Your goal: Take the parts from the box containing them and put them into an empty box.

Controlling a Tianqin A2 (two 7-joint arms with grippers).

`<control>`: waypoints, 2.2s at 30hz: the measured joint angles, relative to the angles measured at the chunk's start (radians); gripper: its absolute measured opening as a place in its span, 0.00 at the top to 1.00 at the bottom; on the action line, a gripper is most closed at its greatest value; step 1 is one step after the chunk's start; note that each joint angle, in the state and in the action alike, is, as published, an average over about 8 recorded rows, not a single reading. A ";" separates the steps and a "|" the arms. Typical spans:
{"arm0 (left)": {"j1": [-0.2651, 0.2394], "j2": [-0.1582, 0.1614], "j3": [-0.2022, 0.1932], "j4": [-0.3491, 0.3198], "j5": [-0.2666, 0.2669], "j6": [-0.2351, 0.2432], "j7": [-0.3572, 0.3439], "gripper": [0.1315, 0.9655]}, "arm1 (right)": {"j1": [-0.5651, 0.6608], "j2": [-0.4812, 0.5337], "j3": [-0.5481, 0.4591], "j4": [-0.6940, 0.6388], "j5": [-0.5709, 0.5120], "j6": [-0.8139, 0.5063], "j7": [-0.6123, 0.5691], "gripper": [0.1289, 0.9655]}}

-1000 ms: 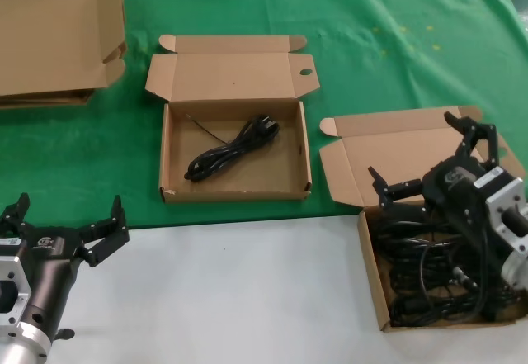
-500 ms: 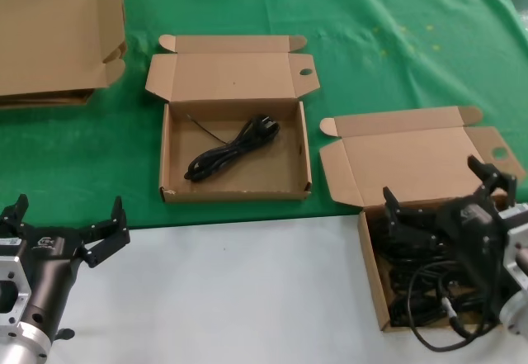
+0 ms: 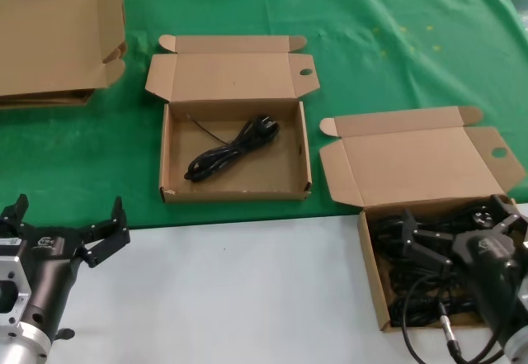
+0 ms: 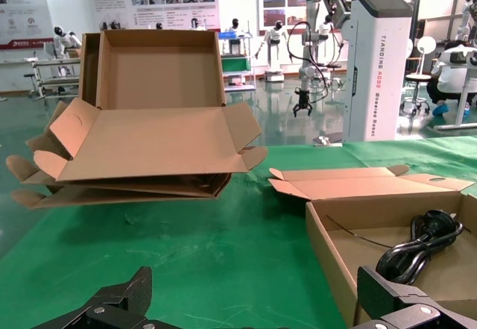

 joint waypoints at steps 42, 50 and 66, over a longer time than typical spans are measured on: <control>0.000 0.000 0.000 0.000 0.000 0.000 0.000 0.00 | -0.002 -0.001 0.001 0.001 0.001 0.002 0.001 0.00; 0.000 0.000 0.000 0.000 0.000 0.000 0.000 0.00 | -0.002 -0.001 0.001 0.001 0.001 0.002 0.001 0.00; 0.000 0.000 0.000 0.000 0.000 0.000 0.000 0.00 | -0.002 -0.001 0.001 0.001 0.001 0.002 0.001 0.00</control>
